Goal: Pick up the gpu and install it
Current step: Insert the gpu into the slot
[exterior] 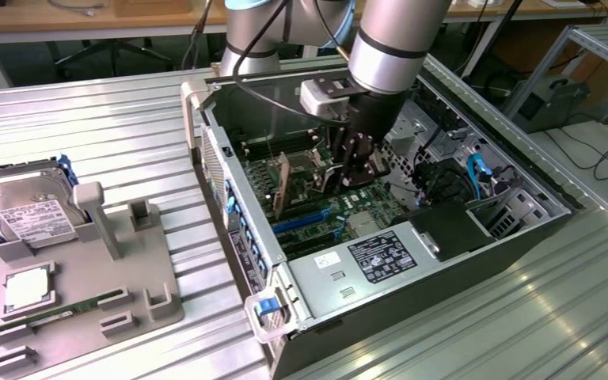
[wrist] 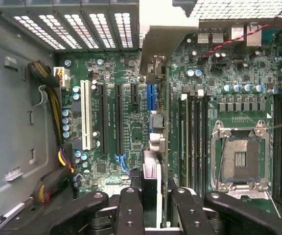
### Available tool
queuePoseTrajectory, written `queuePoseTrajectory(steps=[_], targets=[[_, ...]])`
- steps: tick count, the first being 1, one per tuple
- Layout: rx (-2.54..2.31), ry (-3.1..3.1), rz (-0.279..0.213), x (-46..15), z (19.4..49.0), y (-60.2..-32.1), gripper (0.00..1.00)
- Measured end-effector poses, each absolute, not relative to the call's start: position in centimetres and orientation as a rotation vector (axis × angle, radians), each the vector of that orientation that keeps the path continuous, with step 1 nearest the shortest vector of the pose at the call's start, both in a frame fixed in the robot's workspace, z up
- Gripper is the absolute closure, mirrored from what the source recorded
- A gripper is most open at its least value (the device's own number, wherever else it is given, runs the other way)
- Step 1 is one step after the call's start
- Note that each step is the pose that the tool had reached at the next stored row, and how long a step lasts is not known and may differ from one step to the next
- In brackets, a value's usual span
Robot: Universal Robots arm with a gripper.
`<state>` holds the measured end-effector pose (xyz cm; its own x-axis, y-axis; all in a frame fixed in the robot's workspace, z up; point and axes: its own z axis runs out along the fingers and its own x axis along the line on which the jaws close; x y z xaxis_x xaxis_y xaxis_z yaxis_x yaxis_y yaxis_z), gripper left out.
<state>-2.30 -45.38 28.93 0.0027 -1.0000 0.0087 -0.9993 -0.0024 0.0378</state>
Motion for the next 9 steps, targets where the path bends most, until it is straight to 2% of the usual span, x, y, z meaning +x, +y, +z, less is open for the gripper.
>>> queuePoseTrajectory(steps=[9], targets=[[2.249,-2.152,-0.025,-3.4,27.5,-45.1,0.73]])
